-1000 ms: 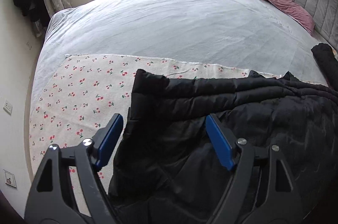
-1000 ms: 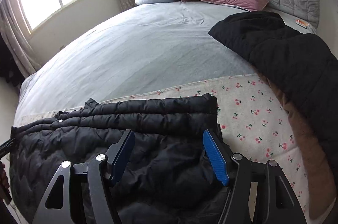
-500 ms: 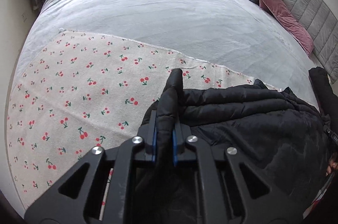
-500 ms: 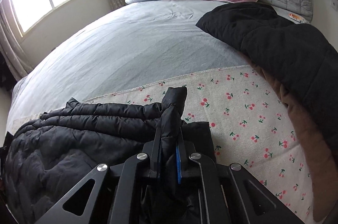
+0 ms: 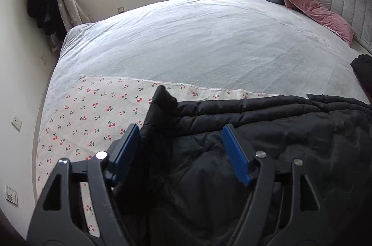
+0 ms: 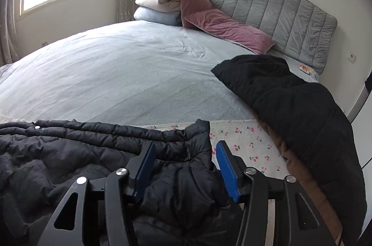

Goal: Fold large clothes

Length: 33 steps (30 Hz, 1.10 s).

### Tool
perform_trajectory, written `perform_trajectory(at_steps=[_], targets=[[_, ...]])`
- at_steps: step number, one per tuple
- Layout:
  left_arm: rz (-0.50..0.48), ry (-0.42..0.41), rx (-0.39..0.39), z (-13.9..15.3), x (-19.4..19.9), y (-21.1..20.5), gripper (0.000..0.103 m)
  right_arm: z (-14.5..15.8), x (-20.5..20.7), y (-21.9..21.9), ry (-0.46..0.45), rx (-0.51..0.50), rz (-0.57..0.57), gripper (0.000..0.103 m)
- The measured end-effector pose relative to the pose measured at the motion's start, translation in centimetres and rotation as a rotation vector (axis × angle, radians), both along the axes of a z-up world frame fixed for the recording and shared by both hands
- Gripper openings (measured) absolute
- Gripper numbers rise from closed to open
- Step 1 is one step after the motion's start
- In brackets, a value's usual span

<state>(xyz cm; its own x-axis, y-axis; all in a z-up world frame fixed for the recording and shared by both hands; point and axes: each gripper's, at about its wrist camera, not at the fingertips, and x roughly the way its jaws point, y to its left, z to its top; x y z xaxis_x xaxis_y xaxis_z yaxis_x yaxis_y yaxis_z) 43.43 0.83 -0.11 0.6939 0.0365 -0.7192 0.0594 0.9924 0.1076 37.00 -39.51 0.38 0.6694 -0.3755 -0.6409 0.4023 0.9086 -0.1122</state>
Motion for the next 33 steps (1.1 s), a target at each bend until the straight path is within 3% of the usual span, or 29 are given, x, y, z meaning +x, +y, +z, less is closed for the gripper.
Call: perform_trajectory(at_steps=[4,8,12,18,21,27,30,33], targets=[[-0.145,0.04,-0.048,0.4,-2.2,-5.0,0.082,1.4,-0.2,5.3,-0.015,0.079,0.177,0.067],[-0.194,0.08,-0.083,-1.9,-3.5,-6.9,0.083,-0.7,0.0,9.0,0.052,0.189,0.314,0.067],[-0.138,0.078,-0.143,-3.2,-3.9,-2.0,0.083,-3.7,-1.4,5.8,0.094,0.207,0.257,0.067],[0.054,0.053,0.009,-3.6,-4.5,7.9,0.083,-4.5,-6.1,-5.4,0.123,0.149,0.006,0.067],[0.118,0.054,-0.027,-2.5,-6.1,10.3,0.083,-3.6,-9.5,-8.0,0.079,0.279,-0.064,0.067],[-0.001,0.023,-0.161,-0.8,-12.3,6.0,0.085,-1.7,-13.6,-1.9,0.014,0.344,0.044,0.071],[-0.043,0.053,-0.21,-2.9,-14.2,4.2,0.09,-3.0,-14.4,1.3,0.021,0.389,0.126,0.073],[-0.034,0.063,-0.16,-5.4,-15.6,4.5,0.091,-5.4,-16.5,0.4,0.013,0.473,0.074,0.073]])
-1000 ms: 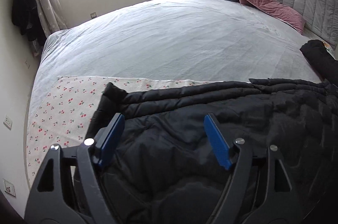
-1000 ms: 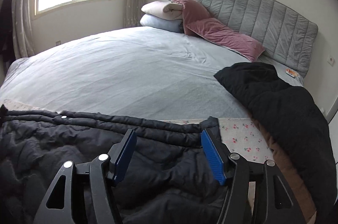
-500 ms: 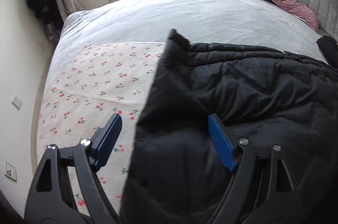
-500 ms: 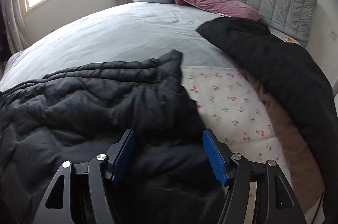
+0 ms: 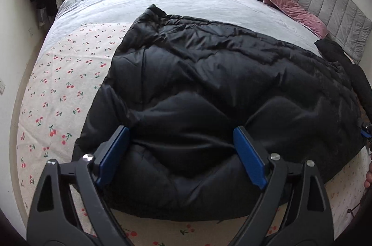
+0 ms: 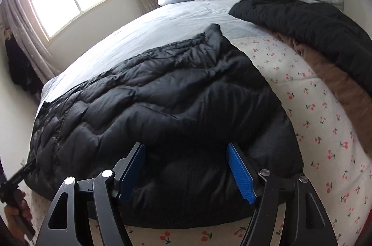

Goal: Fold large clothes

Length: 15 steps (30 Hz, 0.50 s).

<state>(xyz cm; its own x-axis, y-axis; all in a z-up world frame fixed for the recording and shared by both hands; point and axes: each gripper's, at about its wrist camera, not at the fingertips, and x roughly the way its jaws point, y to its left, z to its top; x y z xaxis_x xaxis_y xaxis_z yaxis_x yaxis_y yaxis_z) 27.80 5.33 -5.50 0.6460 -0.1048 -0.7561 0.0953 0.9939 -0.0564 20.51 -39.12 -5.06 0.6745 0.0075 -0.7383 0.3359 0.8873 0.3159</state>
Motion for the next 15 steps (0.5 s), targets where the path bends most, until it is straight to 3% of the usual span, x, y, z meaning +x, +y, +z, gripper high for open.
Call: perform_trajectory(at_steps=[3,7,10,15], targets=[[0.022,-0.013,0.048,0.5,-2.2,1.4,0.091,-0.5,-3.2,-2.4,-0.002,0.085,-0.091,0.073],[0.051,-0.007,0.087,3.4,-5.0,0.9,0.091,3.0,-7.0,-0.9,-0.023,0.011,-0.114,0.073],[0.045,0.028,0.068,5.6,-7.2,-0.8,0.091,7.3,-9.5,3.4,-0.056,-0.062,-0.028,0.074],[-0.067,0.07,0.069,6.3,-11.8,-5.4,0.102,11.4,-13.1,10.8,-0.099,-0.153,0.125,0.095]])
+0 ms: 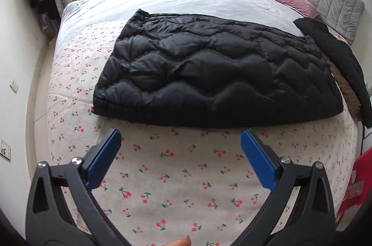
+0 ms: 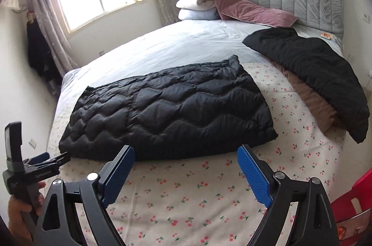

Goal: Fold large clothes

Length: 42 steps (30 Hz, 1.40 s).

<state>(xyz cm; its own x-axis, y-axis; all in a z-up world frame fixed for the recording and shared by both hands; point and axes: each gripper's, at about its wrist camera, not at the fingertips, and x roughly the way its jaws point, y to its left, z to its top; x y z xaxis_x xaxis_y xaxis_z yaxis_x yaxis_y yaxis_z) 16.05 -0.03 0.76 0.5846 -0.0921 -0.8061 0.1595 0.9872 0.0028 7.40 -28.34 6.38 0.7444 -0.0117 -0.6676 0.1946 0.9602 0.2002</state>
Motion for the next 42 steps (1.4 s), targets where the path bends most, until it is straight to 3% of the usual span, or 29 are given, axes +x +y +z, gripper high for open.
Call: perform_trajectory(at_steps=[3,5,7,11,16,42], targets=[[-0.009,0.091,0.057,-2.6,-1.8,-2.1,0.102,-1.7,-0.7,3.4,0.041,-0.06,0.015,0.096],[0.0,0.155,0.059,-3.8,-2.7,-2.8,0.102,-3.5,-0.5,4.6,0.105,-0.084,0.014,0.096],[-0.009,0.168,0.047,-4.1,-3.7,-3.3,0.102,-4.9,-0.3,5.1,0.162,-0.1,0.017,0.096],[-0.009,0.113,0.048,-3.1,-5.6,-4.1,0.102,-6.5,-1.1,4.8,0.198,-0.075,-0.013,0.096],[-0.034,0.066,0.051,-2.1,-6.7,-5.1,0.102,-6.7,-1.5,5.1,0.192,-0.116,-0.036,0.096],[-0.041,0.044,0.031,-1.2,-7.3,-4.8,0.102,-7.1,-0.9,6.2,0.203,-0.129,-0.03,0.096]])
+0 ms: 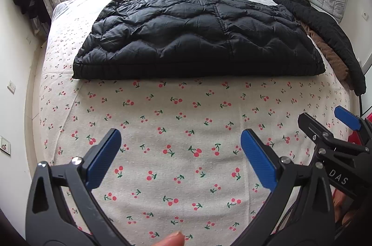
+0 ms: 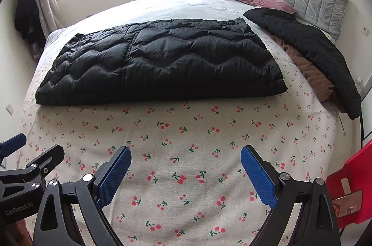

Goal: Fold large clothes

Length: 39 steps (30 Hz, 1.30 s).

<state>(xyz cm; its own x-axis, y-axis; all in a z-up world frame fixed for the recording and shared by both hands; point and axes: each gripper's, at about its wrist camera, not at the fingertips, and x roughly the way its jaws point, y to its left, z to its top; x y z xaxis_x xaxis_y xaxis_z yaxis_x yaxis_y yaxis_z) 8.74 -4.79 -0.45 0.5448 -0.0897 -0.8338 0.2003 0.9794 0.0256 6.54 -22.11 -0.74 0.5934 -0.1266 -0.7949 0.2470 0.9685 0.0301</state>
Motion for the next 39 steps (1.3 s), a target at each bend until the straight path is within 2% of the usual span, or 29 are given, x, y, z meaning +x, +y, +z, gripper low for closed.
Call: perform_trajectory(at_steps=[39], targets=[[0.035,-0.004,0.04,-0.45,0.28,-0.07,0.102,0.57,-0.37,-0.04,-0.01,0.022,0.012,0.096]])
